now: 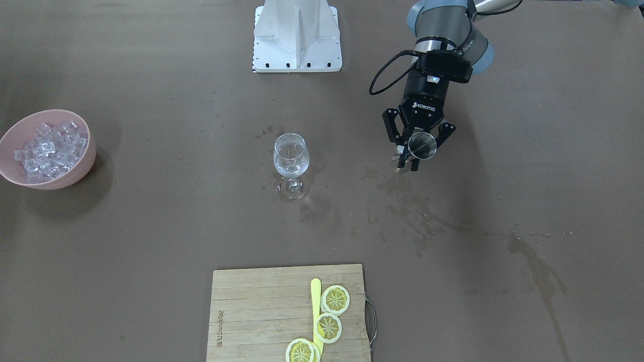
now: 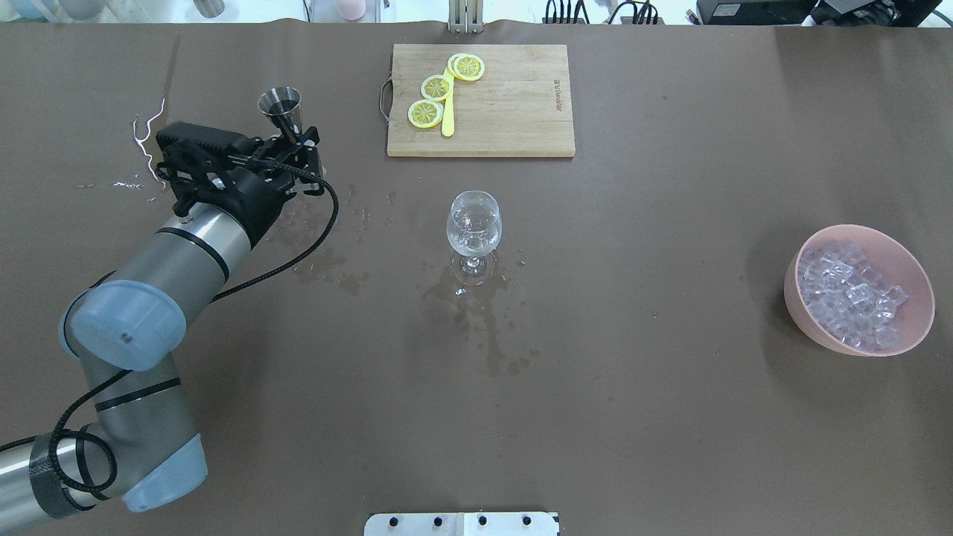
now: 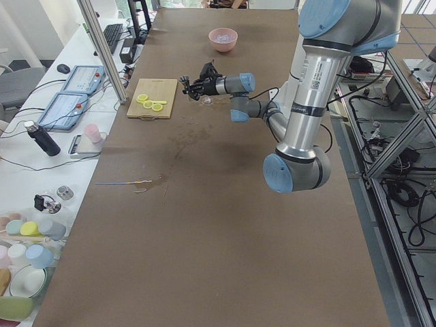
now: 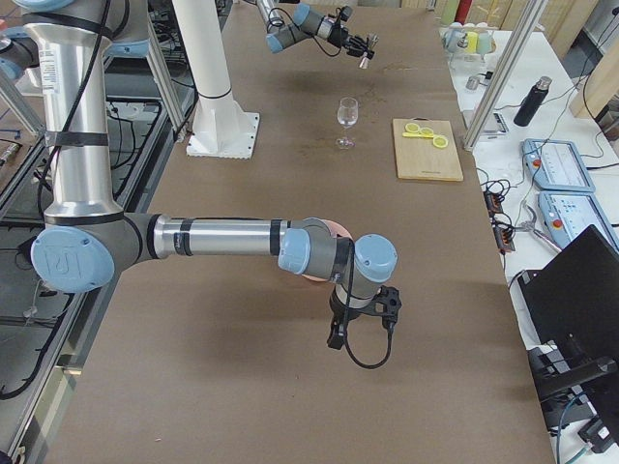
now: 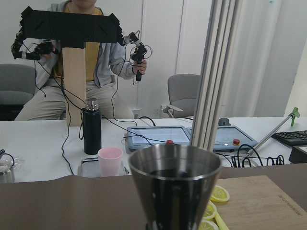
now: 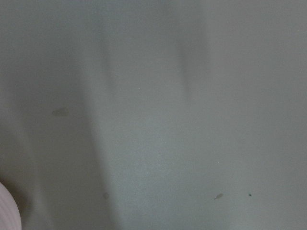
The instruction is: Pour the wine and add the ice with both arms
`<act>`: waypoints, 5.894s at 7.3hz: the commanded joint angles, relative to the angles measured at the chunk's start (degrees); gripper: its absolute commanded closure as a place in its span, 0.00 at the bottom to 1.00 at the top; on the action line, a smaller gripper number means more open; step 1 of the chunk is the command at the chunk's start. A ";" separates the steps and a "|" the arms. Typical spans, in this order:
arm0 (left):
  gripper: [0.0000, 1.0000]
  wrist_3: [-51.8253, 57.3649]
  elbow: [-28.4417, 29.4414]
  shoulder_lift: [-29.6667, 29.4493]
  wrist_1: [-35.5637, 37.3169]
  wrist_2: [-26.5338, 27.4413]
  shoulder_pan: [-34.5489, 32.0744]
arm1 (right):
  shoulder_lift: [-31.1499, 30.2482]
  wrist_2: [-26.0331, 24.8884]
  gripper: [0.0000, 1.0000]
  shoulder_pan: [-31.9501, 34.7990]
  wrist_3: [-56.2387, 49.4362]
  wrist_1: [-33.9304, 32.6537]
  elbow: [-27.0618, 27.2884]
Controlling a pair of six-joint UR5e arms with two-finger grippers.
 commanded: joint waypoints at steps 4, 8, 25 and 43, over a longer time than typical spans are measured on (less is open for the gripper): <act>1.00 0.50 -0.17 -3.99 1.63 -12.45 0.25 | 0.10 0.34 0.00 0.00 0.04 0.01 -0.18; 1.00 1.81 -0.43 -3.72 1.72 -13.90 0.33 | 0.01 1.65 0.00 0.00 0.13 0.01 -1.14; 1.00 4.27 -9.75 -15.41 35.20 -20.48 6.75 | 1.59 2.45 0.00 0.18 0.13 0.80 2.37; 1.00 8.58 -6.94 -22.79 54.27 -31.47 2.62 | 1.51 2.45 0.00 0.18 0.13 0.89 1.67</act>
